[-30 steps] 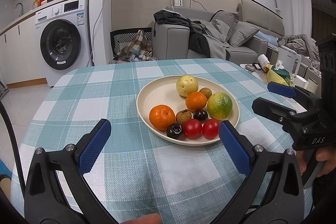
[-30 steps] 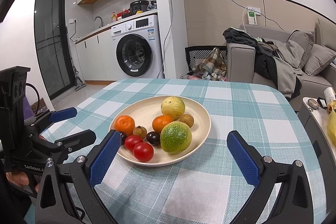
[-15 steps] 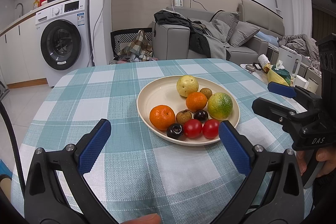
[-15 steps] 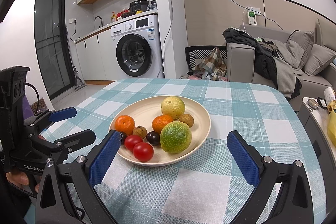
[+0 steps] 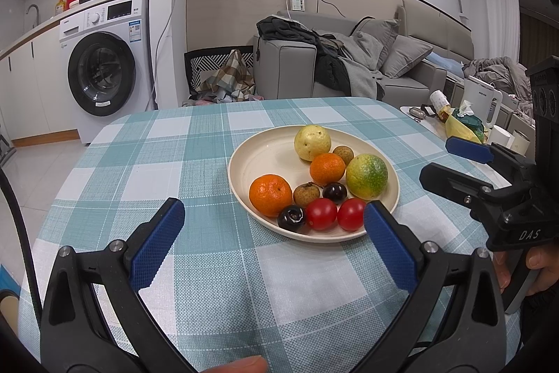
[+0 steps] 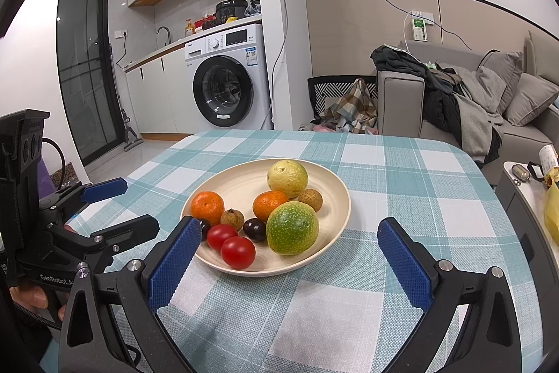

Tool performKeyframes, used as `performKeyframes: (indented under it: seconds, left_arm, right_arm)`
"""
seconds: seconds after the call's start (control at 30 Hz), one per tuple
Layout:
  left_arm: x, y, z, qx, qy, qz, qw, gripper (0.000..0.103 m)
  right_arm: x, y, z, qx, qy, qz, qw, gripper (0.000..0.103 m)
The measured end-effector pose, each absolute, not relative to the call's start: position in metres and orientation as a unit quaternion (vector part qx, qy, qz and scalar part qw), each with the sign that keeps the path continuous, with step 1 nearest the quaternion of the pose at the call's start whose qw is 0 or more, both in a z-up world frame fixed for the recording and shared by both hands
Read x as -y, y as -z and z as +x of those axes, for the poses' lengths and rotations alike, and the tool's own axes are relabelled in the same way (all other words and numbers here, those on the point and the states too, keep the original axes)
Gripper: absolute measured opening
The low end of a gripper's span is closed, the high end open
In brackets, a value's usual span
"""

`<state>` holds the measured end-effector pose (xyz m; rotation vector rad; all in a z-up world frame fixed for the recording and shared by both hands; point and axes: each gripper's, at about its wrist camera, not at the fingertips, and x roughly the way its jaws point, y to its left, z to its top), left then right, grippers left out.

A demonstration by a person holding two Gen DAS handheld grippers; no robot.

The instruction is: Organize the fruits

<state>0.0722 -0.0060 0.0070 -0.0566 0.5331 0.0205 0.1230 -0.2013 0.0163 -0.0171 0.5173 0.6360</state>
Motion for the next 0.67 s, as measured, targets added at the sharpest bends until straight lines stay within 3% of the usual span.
performKeyframes:
  seconds: [0.67]
  left_arm:
    - [0.0037,-0.0075,0.0724,-0.261,-0.012,-0.028,0.965,0.102]
  right_arm:
    - [0.2003,-0.0154,0.124,-0.252,-0.309,-0.01,0.917,0.103]
